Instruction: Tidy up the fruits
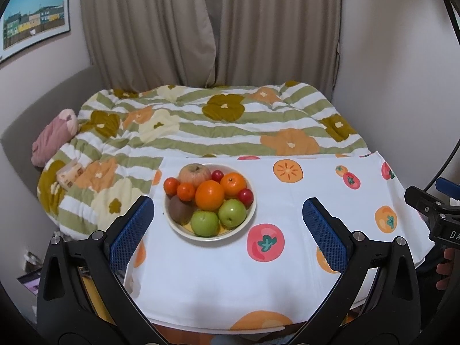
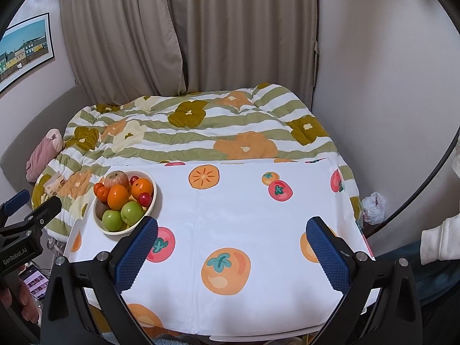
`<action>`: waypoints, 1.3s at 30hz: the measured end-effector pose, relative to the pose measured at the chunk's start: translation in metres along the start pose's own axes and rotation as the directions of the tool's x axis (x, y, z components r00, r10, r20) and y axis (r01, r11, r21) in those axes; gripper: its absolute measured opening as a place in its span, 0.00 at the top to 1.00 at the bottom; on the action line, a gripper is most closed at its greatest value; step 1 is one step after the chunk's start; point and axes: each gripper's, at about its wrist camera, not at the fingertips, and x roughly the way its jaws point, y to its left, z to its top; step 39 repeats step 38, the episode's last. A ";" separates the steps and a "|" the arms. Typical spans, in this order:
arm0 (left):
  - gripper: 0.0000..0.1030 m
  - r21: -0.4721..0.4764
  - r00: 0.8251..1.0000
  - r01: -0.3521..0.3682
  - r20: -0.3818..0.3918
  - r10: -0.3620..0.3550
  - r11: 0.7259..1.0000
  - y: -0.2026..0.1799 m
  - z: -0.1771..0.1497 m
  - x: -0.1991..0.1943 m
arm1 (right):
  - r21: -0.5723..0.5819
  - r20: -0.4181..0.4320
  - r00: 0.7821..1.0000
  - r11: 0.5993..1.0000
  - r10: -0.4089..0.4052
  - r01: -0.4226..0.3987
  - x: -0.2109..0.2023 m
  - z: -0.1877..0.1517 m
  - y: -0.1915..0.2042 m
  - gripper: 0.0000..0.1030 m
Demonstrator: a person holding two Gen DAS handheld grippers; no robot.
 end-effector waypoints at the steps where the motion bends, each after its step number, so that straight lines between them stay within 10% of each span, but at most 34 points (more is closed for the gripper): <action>1: 0.00 0.001 1.000 0.001 0.000 -0.001 1.000 0.000 0.001 0.001 | 0.000 -0.001 1.000 1.000 -0.001 0.001 0.000 0.000 0.000 0.00; 39: 0.00 0.005 1.000 0.012 0.025 -0.012 1.000 -0.004 0.003 -0.005 | 0.018 -0.011 1.000 1.000 -0.001 0.001 0.004 0.004 -0.008 0.00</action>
